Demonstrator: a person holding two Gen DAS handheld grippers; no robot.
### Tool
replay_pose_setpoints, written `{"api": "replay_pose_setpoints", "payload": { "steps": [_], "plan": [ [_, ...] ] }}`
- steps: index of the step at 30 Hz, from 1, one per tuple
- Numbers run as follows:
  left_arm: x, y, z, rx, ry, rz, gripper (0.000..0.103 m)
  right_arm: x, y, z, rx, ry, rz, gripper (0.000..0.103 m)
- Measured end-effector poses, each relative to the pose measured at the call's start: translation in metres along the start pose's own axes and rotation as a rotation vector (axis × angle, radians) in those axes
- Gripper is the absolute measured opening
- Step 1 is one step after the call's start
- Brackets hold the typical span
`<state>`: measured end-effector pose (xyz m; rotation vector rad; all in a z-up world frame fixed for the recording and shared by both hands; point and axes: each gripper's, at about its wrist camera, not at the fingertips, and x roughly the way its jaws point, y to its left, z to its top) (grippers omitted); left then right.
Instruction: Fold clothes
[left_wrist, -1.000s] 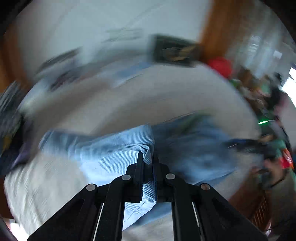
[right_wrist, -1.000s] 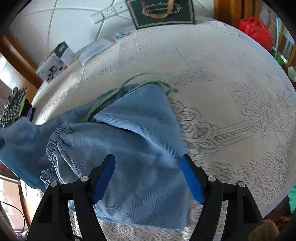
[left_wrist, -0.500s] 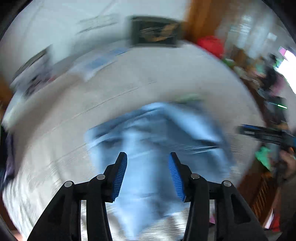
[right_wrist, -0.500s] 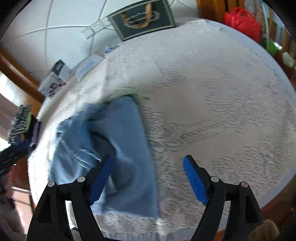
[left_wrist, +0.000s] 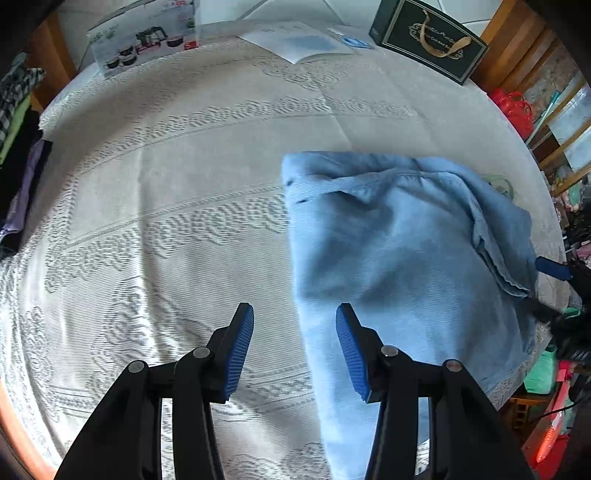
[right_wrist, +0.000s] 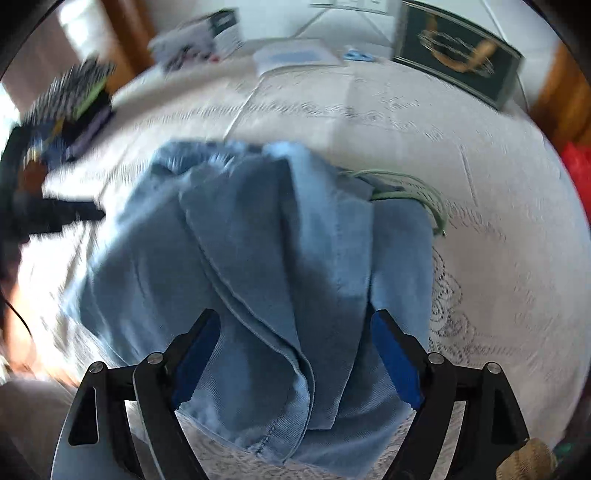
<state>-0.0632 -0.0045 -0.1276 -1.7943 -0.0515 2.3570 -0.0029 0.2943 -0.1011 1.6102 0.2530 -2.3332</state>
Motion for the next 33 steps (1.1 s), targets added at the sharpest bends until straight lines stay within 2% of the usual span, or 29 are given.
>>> {"api": "replay_pose_setpoints", "payload": {
  "steps": [1, 2, 4, 6, 8, 10, 11, 13, 14, 15, 16, 17, 18, 19, 23, 25, 29, 32, 33],
  "plan": [
    [0.001, -0.003, -0.001, 0.004, 0.0, -0.003, 0.047, 0.005, 0.005, 0.0, -0.027, 0.015, -0.018, 0.079],
    [0.0, -0.006, -0.003, 0.011, 0.002, -0.004, 0.047, 0.012, 0.005, 0.001, -0.041, 0.029, -0.011, 0.071],
    [0.002, -0.009, -0.004, 0.025, 0.007, -0.004, 0.047, 0.021, 0.003, 0.002, -0.043, 0.048, 0.02, 0.002],
    [0.005, -0.009, -0.006, 0.032, 0.009, 0.0, 0.047, 0.019, -0.005, 0.004, 0.005, 0.028, 0.038, 0.002],
    [0.0, -0.009, -0.008, 0.039, 0.001, -0.006, 0.047, -0.004, -0.033, -0.001, 0.141, -0.05, 0.1, 0.002],
    [-0.002, -0.008, -0.01, 0.043, -0.002, -0.005, 0.047, -0.018, -0.071, -0.015, 0.301, -0.081, 0.17, 0.002],
    [0.0, -0.007, -0.011, 0.045, 0.0, -0.003, 0.047, -0.017, -0.086, -0.021, 0.357, -0.071, 0.149, 0.003],
    [0.004, -0.008, -0.012, 0.044, 0.01, 0.002, 0.047, -0.01, -0.11, -0.032, 0.431, -0.033, 0.042, 0.012],
    [0.006, -0.009, -0.013, 0.043, 0.015, 0.004, 0.047, -0.008, -0.116, -0.035, 0.445, -0.014, 0.019, 0.014],
    [0.008, -0.011, -0.014, 0.044, 0.02, 0.004, 0.047, -0.006, -0.12, -0.037, 0.455, 0.003, 0.019, 0.021],
    [0.008, -0.012, -0.015, 0.047, 0.023, 0.003, 0.047, -0.008, -0.117, -0.035, 0.433, -0.004, 0.027, 0.041],
    [0.008, -0.013, -0.017, 0.048, 0.025, 0.004, 0.047, -0.012, -0.111, -0.031, 0.396, -0.023, 0.039, 0.052],
    [0.009, -0.013, -0.019, 0.046, 0.028, 0.007, 0.047, -0.016, -0.105, -0.027, 0.359, -0.043, 0.052, 0.069],
    [0.01, -0.013, -0.02, 0.041, 0.032, 0.009, 0.047, -0.02, -0.098, -0.022, 0.322, -0.062, 0.064, 0.072],
    [0.014, -0.014, -0.026, 0.023, 0.046, 0.016, 0.047, -0.022, -0.07, 0.002, 0.171, -0.097, 0.096, 0.076],
    [0.013, -0.016, -0.028, 0.023, 0.047, 0.017, 0.047, -0.011, -0.055, 0.013, 0.089, -0.077, 0.089, 0.081],
    [0.012, -0.018, -0.034, 0.014, 0.054, 0.019, 0.047, 0.014, -0.035, 0.029, -0.031, -0.023, 0.077, 0.081],
    [0.013, -0.019, -0.038, 0.012, 0.064, 0.024, 0.047, 0.031, -0.024, 0.043, -0.081, -0.018, 0.067, 0.08],
    [0.014, -0.019, -0.041, 0.014, 0.071, 0.025, 0.047, 0.032, -0.023, 0.048, -0.083, -0.026, 0.085, 0.056]
  ]
}}
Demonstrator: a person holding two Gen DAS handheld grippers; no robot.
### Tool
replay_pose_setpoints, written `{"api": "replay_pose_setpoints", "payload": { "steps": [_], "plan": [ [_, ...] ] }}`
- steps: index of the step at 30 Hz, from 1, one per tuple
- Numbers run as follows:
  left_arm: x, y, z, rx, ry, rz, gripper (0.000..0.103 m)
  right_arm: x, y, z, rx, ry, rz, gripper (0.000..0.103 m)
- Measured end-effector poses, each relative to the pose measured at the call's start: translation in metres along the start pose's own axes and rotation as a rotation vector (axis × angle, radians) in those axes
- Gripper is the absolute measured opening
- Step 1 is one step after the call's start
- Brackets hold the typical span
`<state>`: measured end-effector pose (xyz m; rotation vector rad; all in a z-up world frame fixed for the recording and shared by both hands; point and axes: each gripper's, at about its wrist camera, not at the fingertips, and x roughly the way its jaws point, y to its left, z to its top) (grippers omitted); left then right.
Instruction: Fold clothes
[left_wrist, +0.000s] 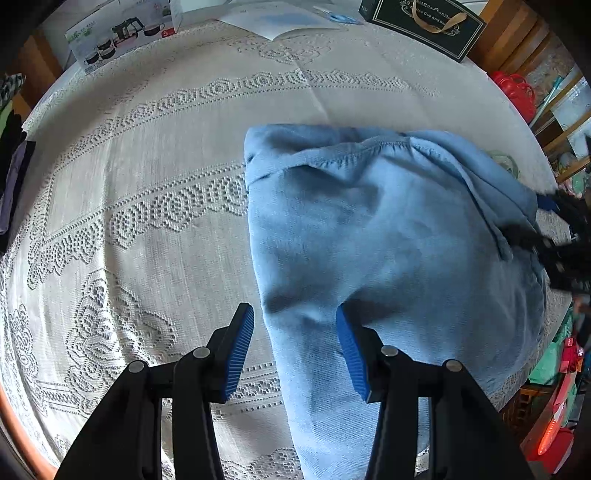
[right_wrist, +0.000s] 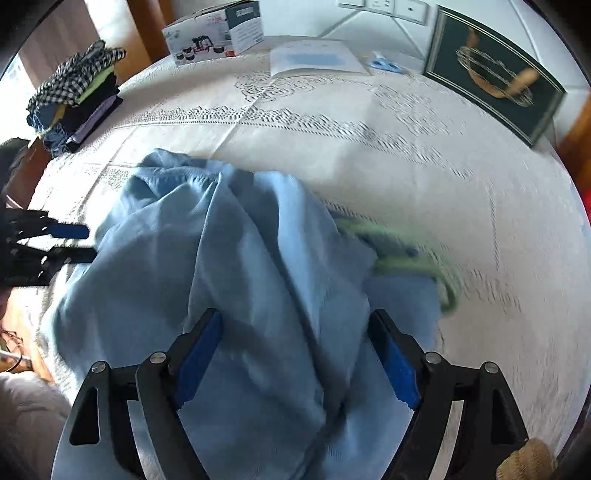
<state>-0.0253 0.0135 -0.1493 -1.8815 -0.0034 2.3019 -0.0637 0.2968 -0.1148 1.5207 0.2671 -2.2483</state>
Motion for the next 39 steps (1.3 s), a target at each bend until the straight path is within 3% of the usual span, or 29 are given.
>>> {"api": "replay_pose_setpoints", "payload": {
  "steps": [1, 6, 8, 9, 10, 13, 19, 32, 36, 39],
  "plan": [
    [0.001, -0.001, -0.003, 0.002, 0.007, 0.003, 0.047, -0.004, -0.005, 0.006, 0.03, -0.023, 0.023, 0.005],
    [0.005, -0.003, -0.014, 0.002, 0.032, -0.004, 0.047, -0.041, -0.06, 0.013, 0.32, -0.157, 0.106, 0.011],
    [0.007, -0.005, -0.017, 0.006, 0.039, 0.0, 0.047, -0.039, -0.089, 0.003, 0.412, -0.13, 0.021, 0.04],
    [0.006, -0.007, -0.018, 0.01, 0.041, 0.002, 0.047, -0.035, -0.102, -0.003, 0.455, -0.094, -0.06, 0.07],
    [0.005, -0.008, -0.019, 0.014, 0.04, 0.003, 0.047, -0.035, -0.114, -0.011, 0.502, -0.074, -0.099, 0.074],
    [-0.004, -0.008, -0.025, 0.016, 0.027, -0.003, 0.047, -0.052, -0.125, -0.038, 0.572, -0.099, -0.058, 0.073],
    [-0.02, 0.001, -0.032, -0.009, -0.009, 0.009, 0.047, -0.064, -0.086, -0.064, 0.471, -0.079, 0.072, 0.065],
    [-0.014, 0.001, -0.066, -0.064, 0.02, -0.006, 0.047, -0.037, -0.037, -0.089, 0.383, 0.071, 0.138, 0.065],
    [-0.012, -0.005, -0.075, -0.066, 0.023, -0.008, 0.047, -0.028, -0.023, -0.089, 0.347, 0.104, 0.136, 0.031],
    [-0.011, -0.009, -0.079, -0.067, 0.022, -0.014, 0.047, -0.033, -0.014, -0.087, 0.314, 0.093, 0.134, 0.03]
  ]
}}
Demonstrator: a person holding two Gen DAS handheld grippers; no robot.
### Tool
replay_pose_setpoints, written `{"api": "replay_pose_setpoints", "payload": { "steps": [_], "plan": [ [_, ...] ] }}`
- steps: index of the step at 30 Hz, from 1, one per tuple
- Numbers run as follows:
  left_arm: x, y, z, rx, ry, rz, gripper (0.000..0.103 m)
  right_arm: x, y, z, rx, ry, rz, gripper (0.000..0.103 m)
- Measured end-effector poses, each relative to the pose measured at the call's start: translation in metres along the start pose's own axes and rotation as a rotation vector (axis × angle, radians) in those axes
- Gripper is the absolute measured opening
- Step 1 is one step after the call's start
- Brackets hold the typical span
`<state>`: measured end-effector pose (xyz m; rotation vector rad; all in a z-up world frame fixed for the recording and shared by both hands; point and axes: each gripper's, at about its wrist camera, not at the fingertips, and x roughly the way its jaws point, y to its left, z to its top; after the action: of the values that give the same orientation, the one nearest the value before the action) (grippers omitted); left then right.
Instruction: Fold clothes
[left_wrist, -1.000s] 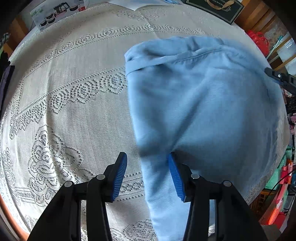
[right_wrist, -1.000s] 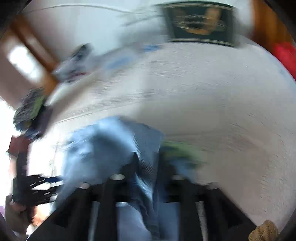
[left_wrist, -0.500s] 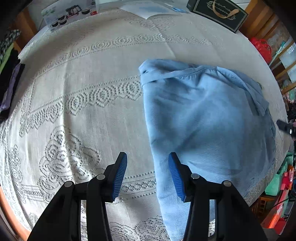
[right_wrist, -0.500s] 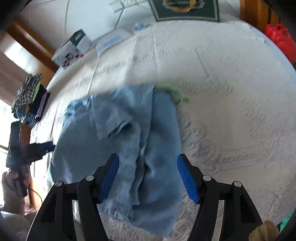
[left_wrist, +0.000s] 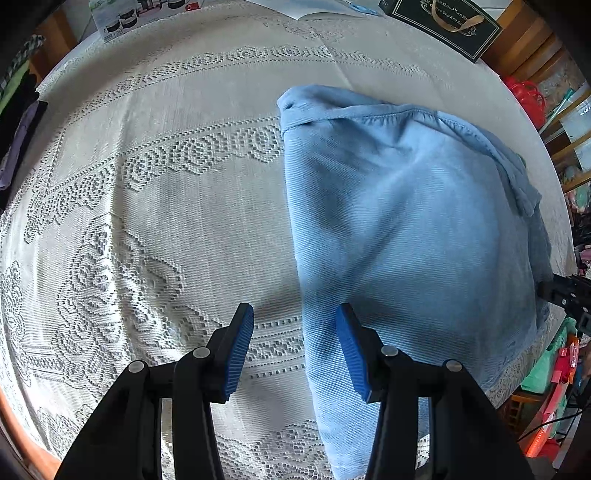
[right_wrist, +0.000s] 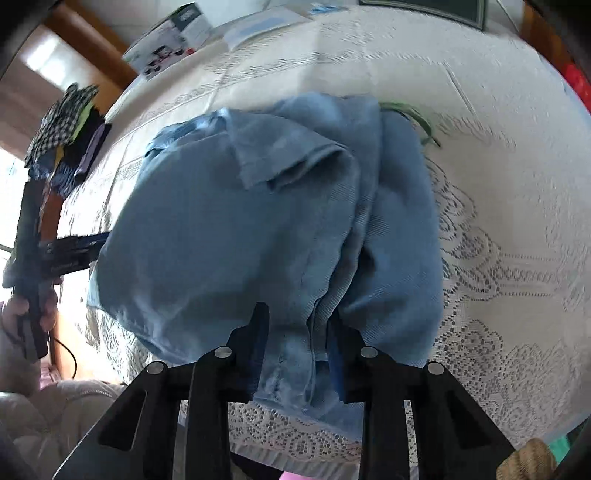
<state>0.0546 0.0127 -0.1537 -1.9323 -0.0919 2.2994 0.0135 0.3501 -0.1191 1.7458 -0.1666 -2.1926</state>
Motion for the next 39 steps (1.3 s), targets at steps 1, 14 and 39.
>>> {"api": "replay_pose_setpoints", "payload": {
  "steps": [1, 14, 39],
  "plan": [
    [0.001, -0.001, -0.001, 0.0, 0.0, -0.004, 0.047, 0.003, -0.002, 0.001, 0.01, 0.0, 0.003, 0.03],
    [-0.024, -0.043, -0.013, 0.075, -0.051, -0.053, 0.047, -0.031, -0.076, -0.037, 0.217, 0.01, -0.125, 0.02],
    [0.002, -0.079, -0.012, 0.162, -0.022, 0.068, 0.024, -0.011, -0.002, 0.065, -0.32, -0.141, -0.196, 0.0]
  ]
}}
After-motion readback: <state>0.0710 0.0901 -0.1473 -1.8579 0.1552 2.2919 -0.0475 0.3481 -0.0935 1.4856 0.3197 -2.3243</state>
